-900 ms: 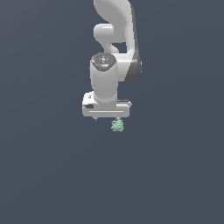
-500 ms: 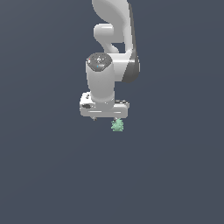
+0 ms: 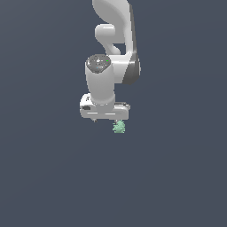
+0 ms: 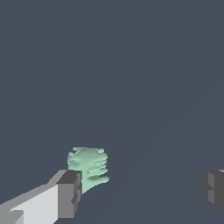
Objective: Pick up the object and move it to a goal position.
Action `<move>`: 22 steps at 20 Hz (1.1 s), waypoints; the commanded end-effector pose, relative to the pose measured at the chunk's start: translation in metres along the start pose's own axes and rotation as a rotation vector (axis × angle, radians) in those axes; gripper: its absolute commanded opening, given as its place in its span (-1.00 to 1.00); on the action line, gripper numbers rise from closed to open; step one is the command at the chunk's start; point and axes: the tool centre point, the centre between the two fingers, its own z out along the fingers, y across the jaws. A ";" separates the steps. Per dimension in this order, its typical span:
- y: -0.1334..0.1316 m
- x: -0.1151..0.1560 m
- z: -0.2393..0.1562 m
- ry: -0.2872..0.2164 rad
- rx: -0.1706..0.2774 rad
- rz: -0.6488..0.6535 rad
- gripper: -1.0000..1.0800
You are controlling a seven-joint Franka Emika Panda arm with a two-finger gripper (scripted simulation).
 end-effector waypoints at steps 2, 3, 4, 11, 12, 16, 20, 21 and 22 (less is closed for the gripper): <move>-0.006 -0.004 0.008 0.000 -0.002 -0.007 0.92; -0.009 -0.006 0.011 0.001 -0.003 -0.010 0.92; -0.012 -0.008 0.015 0.001 -0.004 -0.014 0.92; -0.040 -0.030 0.050 0.005 -0.013 -0.048 0.92; -0.043 -0.034 0.055 0.006 -0.014 -0.053 0.92; -0.055 -0.045 0.069 0.008 -0.016 -0.069 0.92; -0.062 -0.052 0.077 0.010 -0.017 -0.078 0.92; -0.062 -0.053 0.078 0.010 -0.017 -0.080 0.92; -0.063 -0.054 0.079 0.010 -0.017 -0.080 0.92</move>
